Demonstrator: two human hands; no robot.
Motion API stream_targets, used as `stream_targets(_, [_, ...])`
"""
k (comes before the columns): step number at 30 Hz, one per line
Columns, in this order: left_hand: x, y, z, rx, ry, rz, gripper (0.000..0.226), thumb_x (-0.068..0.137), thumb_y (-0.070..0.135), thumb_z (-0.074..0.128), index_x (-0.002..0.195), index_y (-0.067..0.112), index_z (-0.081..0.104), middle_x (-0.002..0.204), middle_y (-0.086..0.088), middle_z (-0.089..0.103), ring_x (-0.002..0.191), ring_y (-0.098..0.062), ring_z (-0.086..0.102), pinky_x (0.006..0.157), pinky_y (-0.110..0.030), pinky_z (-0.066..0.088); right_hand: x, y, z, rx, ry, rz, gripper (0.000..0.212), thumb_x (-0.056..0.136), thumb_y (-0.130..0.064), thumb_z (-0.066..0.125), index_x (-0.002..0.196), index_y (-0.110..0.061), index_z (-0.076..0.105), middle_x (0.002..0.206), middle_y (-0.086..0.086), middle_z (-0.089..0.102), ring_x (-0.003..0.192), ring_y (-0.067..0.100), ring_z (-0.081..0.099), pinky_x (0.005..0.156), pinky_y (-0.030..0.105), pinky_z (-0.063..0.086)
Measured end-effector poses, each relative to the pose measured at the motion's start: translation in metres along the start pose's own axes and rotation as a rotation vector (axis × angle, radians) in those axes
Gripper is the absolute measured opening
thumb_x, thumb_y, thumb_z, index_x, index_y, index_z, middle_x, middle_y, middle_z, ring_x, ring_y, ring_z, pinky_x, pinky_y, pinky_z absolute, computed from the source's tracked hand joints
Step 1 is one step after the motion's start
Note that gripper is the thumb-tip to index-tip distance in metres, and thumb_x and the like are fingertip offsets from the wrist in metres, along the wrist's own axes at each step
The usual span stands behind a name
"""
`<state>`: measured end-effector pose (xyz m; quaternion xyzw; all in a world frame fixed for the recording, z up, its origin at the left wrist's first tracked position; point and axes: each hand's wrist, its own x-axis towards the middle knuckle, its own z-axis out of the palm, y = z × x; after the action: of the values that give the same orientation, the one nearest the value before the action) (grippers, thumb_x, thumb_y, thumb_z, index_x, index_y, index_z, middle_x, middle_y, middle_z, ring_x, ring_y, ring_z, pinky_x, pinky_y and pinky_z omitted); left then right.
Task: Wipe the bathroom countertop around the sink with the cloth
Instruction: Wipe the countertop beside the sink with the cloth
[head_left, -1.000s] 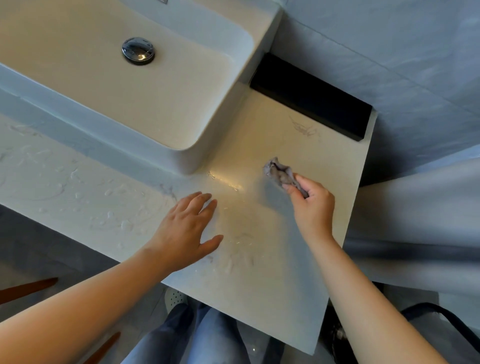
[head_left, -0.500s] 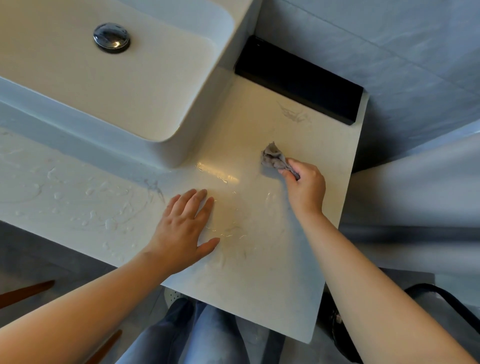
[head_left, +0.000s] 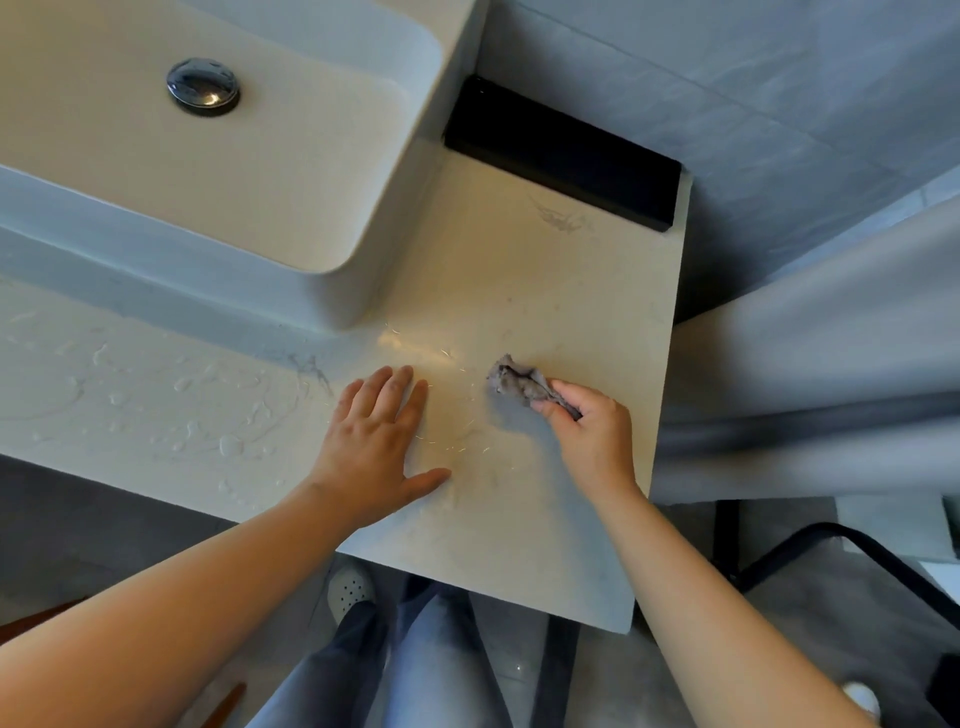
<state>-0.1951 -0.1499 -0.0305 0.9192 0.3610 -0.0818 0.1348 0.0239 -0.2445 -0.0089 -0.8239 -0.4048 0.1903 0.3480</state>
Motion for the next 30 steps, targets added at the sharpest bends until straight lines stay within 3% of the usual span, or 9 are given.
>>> stream_targets(3, [-0.001,0.000,0.003,0.023,0.004,0.003,0.099,0.074,0.079,0.028,0.146,0.012,0.032,0.153,-0.013,0.027,0.140,-0.035,0.022,0.115,-0.050,0.017,0.007,-0.002,-0.020,0.078,0.129,0.035,0.029,0.084,-0.010,0.068,0.113,-0.005,0.068,0.102,-0.005,0.067,0.091,0.006,0.063,0.075,0.004,0.045])
stream_targets(12, [0.000,-0.001,0.007,0.039,0.019,0.015,0.099,0.076,0.080,0.026,0.148,0.013,0.026,0.155,-0.012,0.021,0.142,-0.033,0.016,0.117,-0.046,0.005,0.074,0.049,-0.051,-0.077,0.270,0.090,0.031,0.089,-0.020,0.062,0.119,-0.016,0.066,0.109,0.001,0.071,0.098,0.013,0.066,0.085,0.036,0.056])
stream_targets(21, [0.000,0.001,0.009,0.036,0.012,0.007,0.097,0.078,0.079,0.026,0.147,0.011,0.028,0.154,-0.015,0.025,0.141,-0.035,0.019,0.116,-0.046,0.006,0.089,0.079,-0.032,-0.107,0.257,0.095,0.028,0.088,-0.025,0.064,0.112,-0.012,0.070,0.101,0.006,0.073,0.087,0.014,0.065,0.074,0.030,0.055])
stream_targets(25, [0.000,0.002,0.008,0.038,-0.003,-0.001,0.098,0.078,0.080,0.025,0.147,0.011,0.028,0.154,-0.014,0.024,0.141,-0.035,0.018,0.116,-0.048,0.010,0.054,0.080,-0.026,-0.133,0.222,0.038,0.023,0.084,-0.020,0.068,0.100,-0.004,0.072,0.088,0.013,0.071,0.079,0.017,0.060,0.070,0.030,0.052])
stream_targets(30, [-0.001,0.003,0.005,0.035,-0.015,-0.011,0.099,0.077,0.081,0.021,0.148,0.011,0.026,0.154,-0.015,0.024,0.141,-0.035,0.018,0.116,-0.049,0.013,-0.007,0.062,-0.013,-0.091,0.260,0.014,0.024,0.076,-0.006,0.074,0.101,-0.004,0.072,0.086,0.011,0.071,0.087,0.027,0.062,0.075,0.025,0.046])
